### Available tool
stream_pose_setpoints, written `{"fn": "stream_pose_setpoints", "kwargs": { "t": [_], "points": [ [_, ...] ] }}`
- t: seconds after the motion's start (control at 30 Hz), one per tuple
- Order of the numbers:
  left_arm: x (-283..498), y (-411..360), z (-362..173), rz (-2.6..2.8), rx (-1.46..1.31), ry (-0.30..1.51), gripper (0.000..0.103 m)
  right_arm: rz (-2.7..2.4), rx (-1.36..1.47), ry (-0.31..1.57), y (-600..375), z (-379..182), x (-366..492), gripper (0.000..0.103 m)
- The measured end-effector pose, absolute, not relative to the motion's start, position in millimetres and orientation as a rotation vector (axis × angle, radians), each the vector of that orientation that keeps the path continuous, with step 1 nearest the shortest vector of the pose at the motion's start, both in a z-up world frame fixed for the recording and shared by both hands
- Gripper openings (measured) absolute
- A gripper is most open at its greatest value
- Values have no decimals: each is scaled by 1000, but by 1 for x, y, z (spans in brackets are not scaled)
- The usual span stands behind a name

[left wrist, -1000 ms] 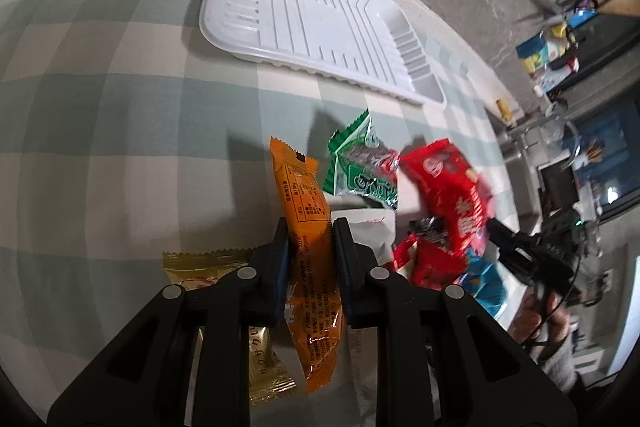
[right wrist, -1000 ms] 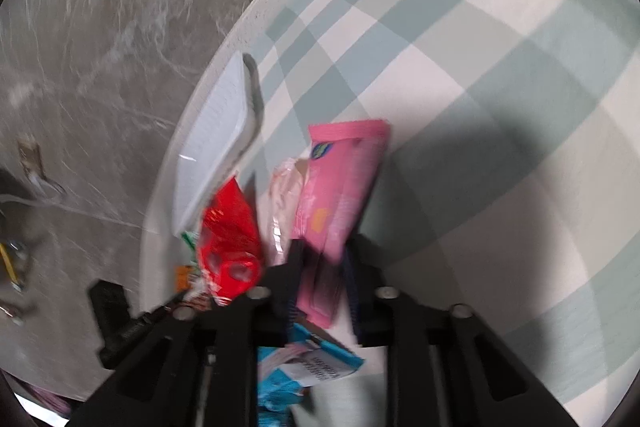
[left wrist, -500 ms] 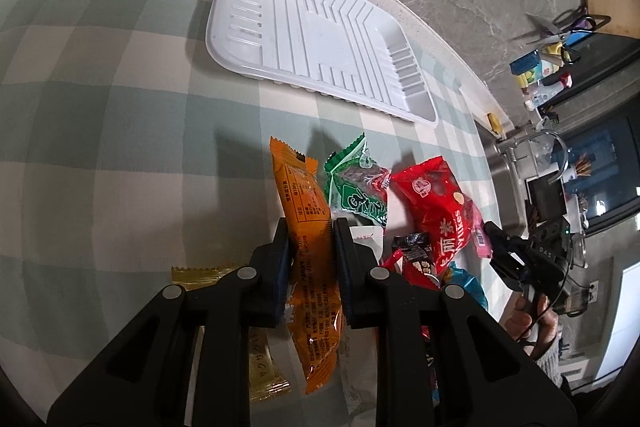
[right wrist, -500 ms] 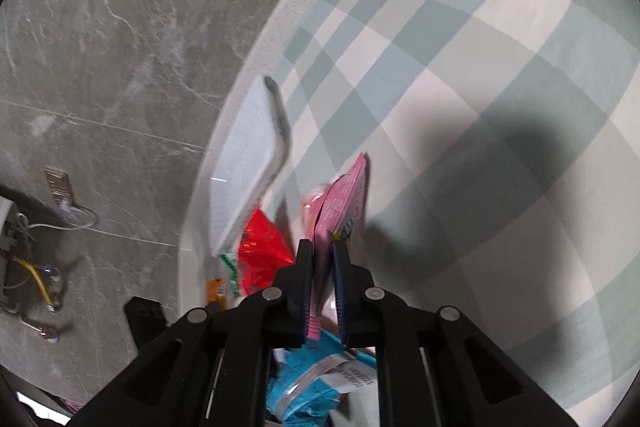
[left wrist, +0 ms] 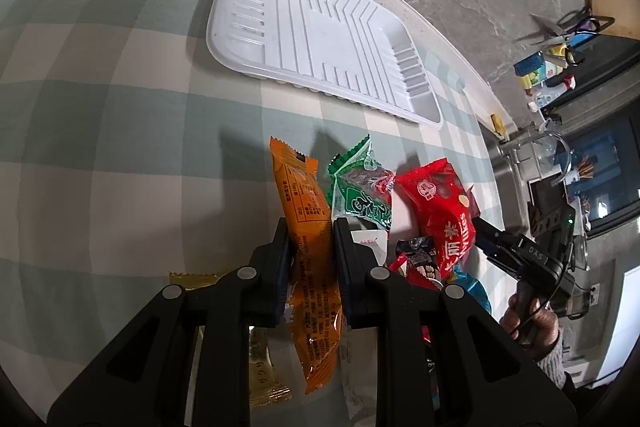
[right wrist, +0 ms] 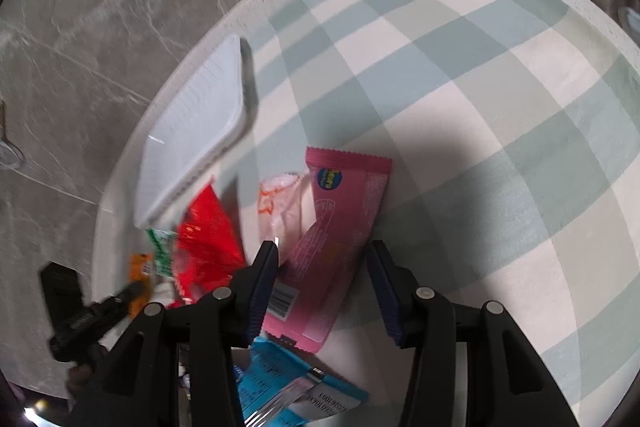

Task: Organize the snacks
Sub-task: 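Carry the orange bar into the white tray with the left tool while the right tool places the pink bar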

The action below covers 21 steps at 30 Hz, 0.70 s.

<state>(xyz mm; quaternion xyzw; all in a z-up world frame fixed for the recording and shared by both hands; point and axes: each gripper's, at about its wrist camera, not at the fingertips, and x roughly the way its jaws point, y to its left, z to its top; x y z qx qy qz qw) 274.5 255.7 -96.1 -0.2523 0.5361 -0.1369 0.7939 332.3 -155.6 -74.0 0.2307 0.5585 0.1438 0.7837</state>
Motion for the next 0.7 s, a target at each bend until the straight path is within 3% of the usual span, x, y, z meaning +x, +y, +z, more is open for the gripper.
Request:
{"fn": "stream_pose_setpoints", "kwargs": {
  "t": [0.23, 0.7],
  "points": [
    [274, 259, -96, -285, -555, 1151, 19, 387, 722, 1206, -174, -89, 330, 19],
    [286, 269, -80, -329, -623, 1118, 19, 481, 1099, 1140, -207, -76, 336, 19]
  ]
}}
